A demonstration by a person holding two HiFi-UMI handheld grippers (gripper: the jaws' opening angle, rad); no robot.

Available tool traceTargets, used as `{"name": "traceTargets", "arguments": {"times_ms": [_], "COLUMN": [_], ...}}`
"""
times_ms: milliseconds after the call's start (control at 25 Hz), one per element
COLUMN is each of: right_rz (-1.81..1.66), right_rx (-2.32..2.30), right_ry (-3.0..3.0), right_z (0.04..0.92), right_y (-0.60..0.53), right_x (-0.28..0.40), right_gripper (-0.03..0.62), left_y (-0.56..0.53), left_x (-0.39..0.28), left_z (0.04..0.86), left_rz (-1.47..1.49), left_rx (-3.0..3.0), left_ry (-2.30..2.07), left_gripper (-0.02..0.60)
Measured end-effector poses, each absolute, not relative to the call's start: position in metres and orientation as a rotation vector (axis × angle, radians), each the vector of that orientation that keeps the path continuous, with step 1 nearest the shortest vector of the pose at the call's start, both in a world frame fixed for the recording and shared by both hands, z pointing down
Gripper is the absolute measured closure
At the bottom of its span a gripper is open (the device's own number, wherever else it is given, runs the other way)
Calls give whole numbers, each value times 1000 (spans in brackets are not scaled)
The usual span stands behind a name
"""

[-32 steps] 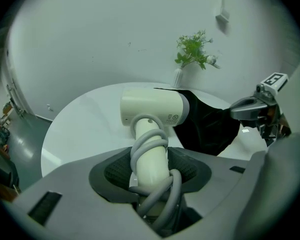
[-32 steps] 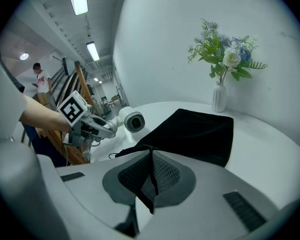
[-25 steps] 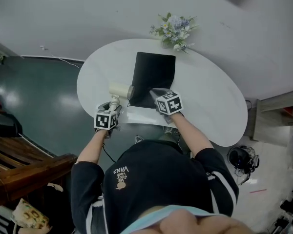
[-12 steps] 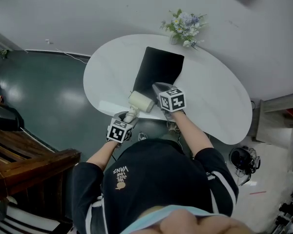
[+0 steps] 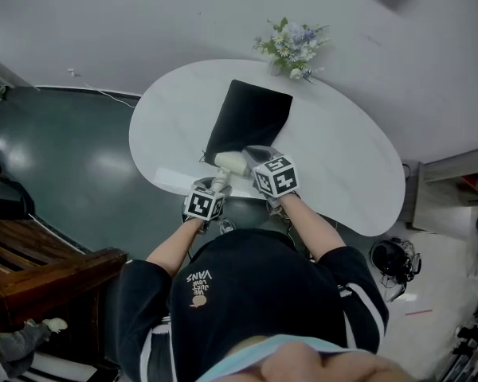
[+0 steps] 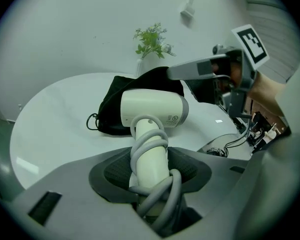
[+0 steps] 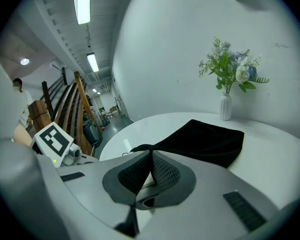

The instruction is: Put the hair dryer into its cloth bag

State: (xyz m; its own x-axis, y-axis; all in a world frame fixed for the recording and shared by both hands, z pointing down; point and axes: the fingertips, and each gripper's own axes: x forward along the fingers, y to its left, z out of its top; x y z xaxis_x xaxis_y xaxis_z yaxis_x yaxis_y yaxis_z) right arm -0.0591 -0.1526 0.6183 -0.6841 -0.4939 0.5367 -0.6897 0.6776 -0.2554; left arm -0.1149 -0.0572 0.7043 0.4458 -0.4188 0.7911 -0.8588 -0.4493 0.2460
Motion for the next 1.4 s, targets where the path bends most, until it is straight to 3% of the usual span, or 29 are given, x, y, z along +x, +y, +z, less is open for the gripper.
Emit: {"name": "traceTargets", "arguments": {"times_ms": [1400], "right_rz": [509], "right_rx": [592], "right_ry": [-2508], "right_z": [623], "right_y": [-139], "right_x": [-28], "right_gripper": [546], "left_y": [-232], "left_x": [-47], "left_z": [696], "left_rz": [688], "left_rx": [2000], "left_ry": [-1204], "left_gripper": [345]}}
